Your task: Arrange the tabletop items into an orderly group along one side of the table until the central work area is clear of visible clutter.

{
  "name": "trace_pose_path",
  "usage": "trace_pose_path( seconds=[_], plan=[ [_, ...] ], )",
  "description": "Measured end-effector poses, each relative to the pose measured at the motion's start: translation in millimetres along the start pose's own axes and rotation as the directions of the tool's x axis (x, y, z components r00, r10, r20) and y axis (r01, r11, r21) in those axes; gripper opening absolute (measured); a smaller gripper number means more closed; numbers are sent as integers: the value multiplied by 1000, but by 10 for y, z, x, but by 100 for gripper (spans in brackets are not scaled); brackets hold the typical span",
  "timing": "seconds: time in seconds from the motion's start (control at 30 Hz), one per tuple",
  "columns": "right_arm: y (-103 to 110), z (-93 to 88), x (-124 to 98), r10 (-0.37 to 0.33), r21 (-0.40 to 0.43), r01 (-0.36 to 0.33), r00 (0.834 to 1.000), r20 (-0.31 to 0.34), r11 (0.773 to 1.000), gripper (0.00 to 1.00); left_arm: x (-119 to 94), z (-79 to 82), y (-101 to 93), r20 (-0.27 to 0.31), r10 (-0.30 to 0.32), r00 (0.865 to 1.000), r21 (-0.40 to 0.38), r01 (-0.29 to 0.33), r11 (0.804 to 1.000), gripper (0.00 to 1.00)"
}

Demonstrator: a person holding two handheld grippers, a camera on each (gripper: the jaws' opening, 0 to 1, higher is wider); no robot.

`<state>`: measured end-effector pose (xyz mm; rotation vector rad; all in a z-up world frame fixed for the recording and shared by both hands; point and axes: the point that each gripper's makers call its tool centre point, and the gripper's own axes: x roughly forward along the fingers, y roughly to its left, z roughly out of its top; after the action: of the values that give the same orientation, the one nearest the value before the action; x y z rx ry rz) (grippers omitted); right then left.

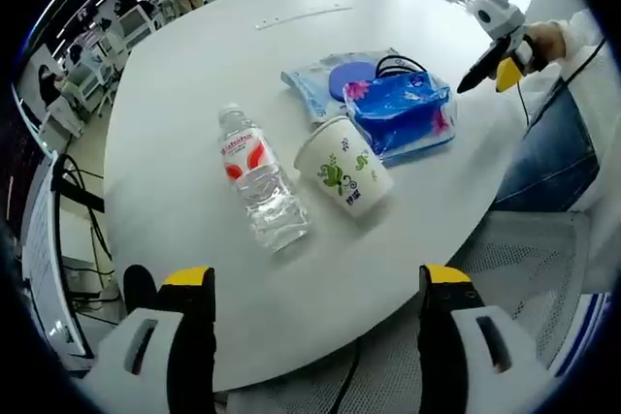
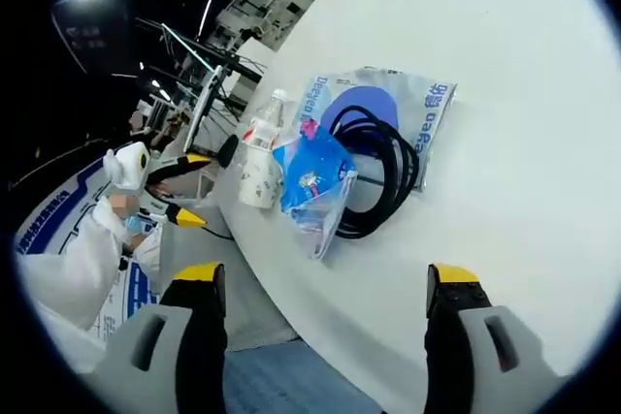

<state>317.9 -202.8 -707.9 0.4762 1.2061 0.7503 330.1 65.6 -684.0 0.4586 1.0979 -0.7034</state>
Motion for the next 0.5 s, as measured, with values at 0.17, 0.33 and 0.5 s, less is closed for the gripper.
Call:
trace_pose_path(
  seconds=[0.17, 0.33, 0.5],
  plan=[
    [-4, -11, -11, 2, 11, -2, 1000, -1, 1000, 83, 1, 11, 1, 2, 2, 1000, -1, -2, 1000, 88],
    [-19, -24, -20, 3, 20, -3, 1000, -3, 1000, 82, 0, 10, -1, -2, 3, 1000, -3, -3, 1000, 88],
    [-29, -22, -30, 3, 27, -3, 1000, -1, 1000, 81, 2, 17, -14, 10, 1, 1000, -16, -1, 1000, 87]
  ],
)
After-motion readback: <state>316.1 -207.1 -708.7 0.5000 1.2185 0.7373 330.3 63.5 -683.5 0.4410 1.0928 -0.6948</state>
